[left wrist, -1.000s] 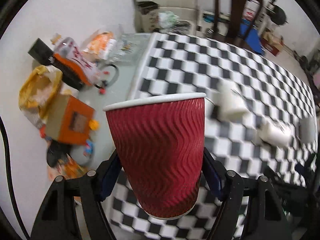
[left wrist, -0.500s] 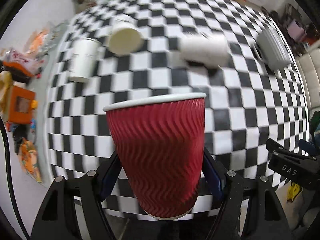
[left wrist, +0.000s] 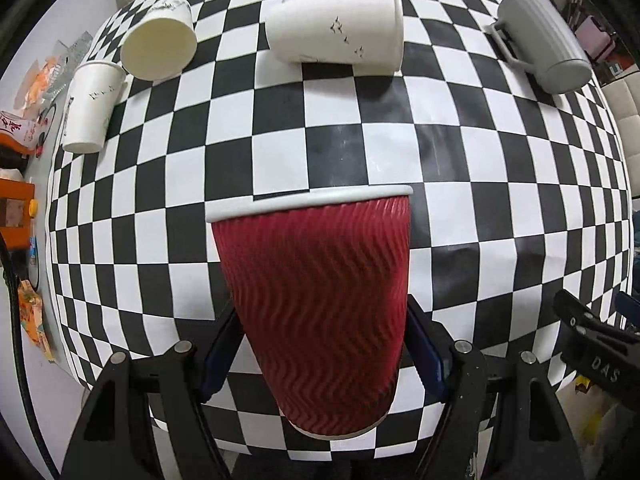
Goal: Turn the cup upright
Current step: 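Lift the red cup with the left tool and rotate it rim-up toward the right tool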
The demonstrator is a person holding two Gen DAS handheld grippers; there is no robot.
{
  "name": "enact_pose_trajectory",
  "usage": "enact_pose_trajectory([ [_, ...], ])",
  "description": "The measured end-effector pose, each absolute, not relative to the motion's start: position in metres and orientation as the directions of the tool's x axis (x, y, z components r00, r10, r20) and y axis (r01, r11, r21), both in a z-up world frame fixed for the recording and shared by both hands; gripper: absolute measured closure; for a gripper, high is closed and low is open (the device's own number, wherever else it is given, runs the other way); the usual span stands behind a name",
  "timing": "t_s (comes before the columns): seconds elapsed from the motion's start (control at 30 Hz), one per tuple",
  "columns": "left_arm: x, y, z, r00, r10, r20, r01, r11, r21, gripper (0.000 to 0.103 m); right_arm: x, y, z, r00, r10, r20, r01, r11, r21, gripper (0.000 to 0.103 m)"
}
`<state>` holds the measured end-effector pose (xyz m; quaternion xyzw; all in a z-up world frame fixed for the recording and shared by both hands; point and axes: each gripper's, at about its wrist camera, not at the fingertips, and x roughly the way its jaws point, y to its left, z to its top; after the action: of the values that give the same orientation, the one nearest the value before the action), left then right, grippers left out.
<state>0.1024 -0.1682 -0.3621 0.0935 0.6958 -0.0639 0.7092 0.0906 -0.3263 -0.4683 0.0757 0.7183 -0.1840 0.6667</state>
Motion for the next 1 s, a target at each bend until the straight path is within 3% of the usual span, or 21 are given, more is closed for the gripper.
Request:
enact_pose_trajectory([
  [0.4, 0.112, -0.177, -0.392, -0.012, 0.055, -0.998, 0.203, 0.978, 0.052, 0.025, 0.103, -0.316, -0.473, -0.093, -0.125, -0.988, 0.304, 0.941, -0.148, 0.000],
  [0.5, 0.116, -0.164, -0.392, -0.003, 0.064, -0.998, 0.208, 0.976, 0.062, 0.004, 0.106, -0.316, -0.471, -0.094, -0.122, -0.988, 0.307, 0.940, -0.145, 0.000],
  [1.0, 0.125, -0.091, -0.330, 0.168, 0.015, -0.986, 0.158, 0.987, 0.042, 0.000, 0.108, -0.306, -0.432, -0.047, -0.143, -0.989, 0.336, 0.930, -0.150, 0.000],
])
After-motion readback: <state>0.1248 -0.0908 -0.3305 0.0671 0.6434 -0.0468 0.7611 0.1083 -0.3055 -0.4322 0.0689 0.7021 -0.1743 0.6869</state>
